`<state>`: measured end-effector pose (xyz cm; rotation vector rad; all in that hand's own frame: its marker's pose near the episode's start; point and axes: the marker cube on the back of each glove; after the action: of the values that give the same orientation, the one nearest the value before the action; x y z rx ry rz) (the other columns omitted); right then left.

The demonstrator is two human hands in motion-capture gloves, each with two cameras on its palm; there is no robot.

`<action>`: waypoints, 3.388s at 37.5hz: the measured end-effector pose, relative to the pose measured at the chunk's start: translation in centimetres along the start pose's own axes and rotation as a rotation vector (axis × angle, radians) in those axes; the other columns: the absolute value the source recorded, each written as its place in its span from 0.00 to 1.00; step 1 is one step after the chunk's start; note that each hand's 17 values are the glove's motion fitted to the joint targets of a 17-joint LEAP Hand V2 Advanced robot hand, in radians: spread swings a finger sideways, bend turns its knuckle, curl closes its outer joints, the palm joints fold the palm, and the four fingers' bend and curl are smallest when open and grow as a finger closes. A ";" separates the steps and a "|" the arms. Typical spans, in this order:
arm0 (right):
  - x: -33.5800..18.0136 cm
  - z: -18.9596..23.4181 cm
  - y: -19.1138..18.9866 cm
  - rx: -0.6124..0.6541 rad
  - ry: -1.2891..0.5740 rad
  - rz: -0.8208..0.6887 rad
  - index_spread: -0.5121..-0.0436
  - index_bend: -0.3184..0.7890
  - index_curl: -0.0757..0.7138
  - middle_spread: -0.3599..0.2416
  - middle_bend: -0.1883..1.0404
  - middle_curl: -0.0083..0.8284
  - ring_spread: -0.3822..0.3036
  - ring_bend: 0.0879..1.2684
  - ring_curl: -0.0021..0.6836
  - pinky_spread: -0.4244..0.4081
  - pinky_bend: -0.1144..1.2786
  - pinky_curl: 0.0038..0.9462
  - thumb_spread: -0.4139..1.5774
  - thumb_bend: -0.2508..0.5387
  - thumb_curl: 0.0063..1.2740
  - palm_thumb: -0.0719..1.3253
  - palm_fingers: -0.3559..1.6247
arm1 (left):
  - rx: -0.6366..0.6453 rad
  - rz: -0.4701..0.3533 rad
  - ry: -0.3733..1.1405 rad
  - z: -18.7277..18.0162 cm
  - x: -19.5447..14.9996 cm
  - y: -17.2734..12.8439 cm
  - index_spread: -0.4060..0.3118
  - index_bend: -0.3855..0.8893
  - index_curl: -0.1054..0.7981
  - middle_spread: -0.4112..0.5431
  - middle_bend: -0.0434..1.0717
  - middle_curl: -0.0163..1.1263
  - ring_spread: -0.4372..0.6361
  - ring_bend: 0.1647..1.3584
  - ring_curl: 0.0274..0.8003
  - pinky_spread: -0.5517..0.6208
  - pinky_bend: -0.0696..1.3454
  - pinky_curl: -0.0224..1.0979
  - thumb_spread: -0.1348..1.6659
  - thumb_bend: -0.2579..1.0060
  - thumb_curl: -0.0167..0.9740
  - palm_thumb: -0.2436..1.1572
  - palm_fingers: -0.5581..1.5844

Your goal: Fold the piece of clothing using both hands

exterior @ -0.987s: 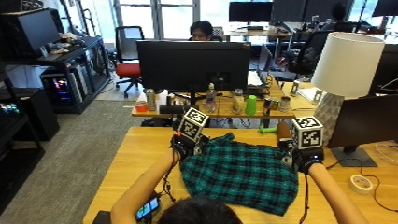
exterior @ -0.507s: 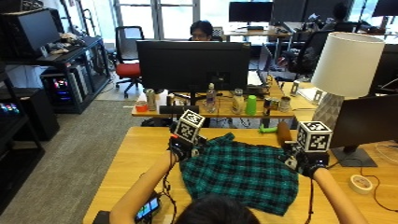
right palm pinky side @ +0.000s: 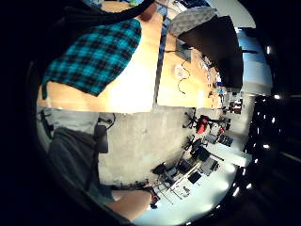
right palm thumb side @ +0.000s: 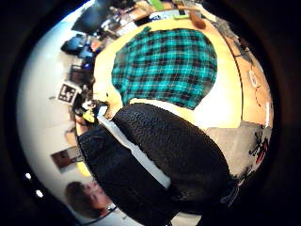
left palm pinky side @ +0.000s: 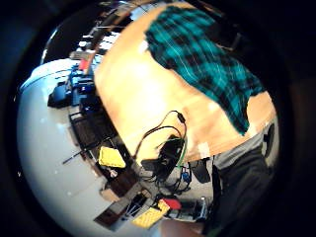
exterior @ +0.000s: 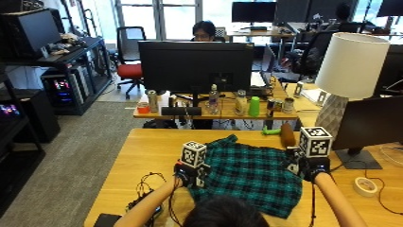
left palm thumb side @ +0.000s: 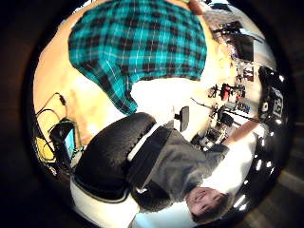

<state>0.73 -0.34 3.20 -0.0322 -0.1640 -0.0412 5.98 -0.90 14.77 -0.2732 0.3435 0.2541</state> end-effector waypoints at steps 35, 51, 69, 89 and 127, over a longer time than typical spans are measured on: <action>0.9 6.8 -2.0 -0.129 0.023 0.005 0.34 0.38 0.30 0.58 0.38 0.45 0.62 0.37 0.47 0.73 0.47 0.36 0.76 0.29 0.16 0.07 0.36 | 0.279 0.073 -0.230 9.4 3.8 -3.4 0.29 0.45 0.45 0.25 0.30 0.33 0.21 0.35 0.36 0.21 0.51 0.33 0.69 0.30 0.35 0.58 0.73; 0.9 11.9 -3.3 -0.142 -0.066 -0.081 0.34 0.35 0.29 0.58 0.36 0.45 0.61 0.40 0.50 0.73 0.48 0.38 0.75 0.30 0.17 0.10 0.36 | 0.353 0.024 -0.241 3.0 2.1 -7.3 0.18 0.47 0.56 0.13 0.33 0.40 0.11 0.22 0.41 0.12 0.42 0.34 0.66 0.26 0.45 0.66 0.82; -5.5 27.0 -9.1 -0.014 -0.025 -0.168 0.57 0.43 0.36 0.53 0.35 0.48 0.47 0.43 0.53 0.64 0.49 0.37 0.77 0.45 0.24 0.37 0.54 | 0.505 0.012 -0.236 -1.4 1.7 -8.5 0.15 0.44 0.61 0.11 0.32 0.44 0.10 0.19 0.46 0.11 0.40 0.36 0.63 0.20 0.53 0.70 0.84; -3.3 18.6 -5.3 -0.100 -0.197 -0.233 0.55 0.47 0.53 0.36 0.41 0.57 0.26 0.42 0.62 0.17 0.46 0.39 0.51 0.50 0.43 0.74 0.82 | 0.250 0.151 -0.166 -0.9 1.8 -2.0 0.13 0.48 0.68 0.10 0.35 0.48 0.09 0.18 0.50 0.12 0.37 0.38 0.51 0.20 0.66 0.75 0.85; -3.0 12.1 -19.3 -0.045 0.073 0.101 0.51 0.32 0.59 0.31 0.37 0.57 0.24 0.40 0.65 0.17 0.50 0.41 0.46 0.31 0.54 0.81 0.72 | 0.340 -0.307 -0.397 -5.4 -2.4 -16.5 0.29 0.28 0.62 0.22 0.13 0.49 0.16 0.30 0.60 0.23 0.40 0.44 0.65 0.16 0.69 0.54 0.57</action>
<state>-5.04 -19.07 15.15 -0.0839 -0.0886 0.0546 6.97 -18.38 14.36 0.0644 -0.0530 -0.0564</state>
